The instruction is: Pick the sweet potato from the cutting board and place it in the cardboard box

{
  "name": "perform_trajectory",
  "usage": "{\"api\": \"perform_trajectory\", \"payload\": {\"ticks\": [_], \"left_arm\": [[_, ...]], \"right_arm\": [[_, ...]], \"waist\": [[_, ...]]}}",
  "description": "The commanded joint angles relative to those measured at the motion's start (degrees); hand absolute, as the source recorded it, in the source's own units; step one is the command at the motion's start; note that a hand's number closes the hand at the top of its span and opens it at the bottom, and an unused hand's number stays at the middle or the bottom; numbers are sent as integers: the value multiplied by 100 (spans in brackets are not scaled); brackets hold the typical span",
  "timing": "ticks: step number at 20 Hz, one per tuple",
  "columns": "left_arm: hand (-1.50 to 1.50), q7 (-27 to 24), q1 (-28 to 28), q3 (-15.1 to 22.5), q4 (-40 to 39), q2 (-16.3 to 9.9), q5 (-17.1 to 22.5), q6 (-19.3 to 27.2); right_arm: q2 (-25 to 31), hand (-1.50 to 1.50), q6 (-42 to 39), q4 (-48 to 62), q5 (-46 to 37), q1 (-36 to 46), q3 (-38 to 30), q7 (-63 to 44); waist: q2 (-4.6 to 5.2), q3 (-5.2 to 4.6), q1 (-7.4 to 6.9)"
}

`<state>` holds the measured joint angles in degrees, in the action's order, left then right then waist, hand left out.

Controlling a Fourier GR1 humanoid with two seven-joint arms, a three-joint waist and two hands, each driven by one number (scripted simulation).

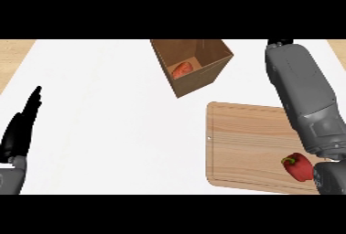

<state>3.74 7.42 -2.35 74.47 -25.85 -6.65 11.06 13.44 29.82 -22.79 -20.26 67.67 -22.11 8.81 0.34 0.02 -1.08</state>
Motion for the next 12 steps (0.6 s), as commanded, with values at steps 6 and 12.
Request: {"api": "perform_trajectory", "payload": {"ticks": [6,12], "left_arm": [[0,24,-245,-116,106,58,-28,-70],[0,45,-522,-238,482,-31,-64,-148]], "right_arm": [[838,-150,-1213,-1136,396,-1514,11,149],[1253,-150,-2112,-2123,559,-2484,215,-118]], "waist": [[-90,-1,214],[-70,-1,144]]}}
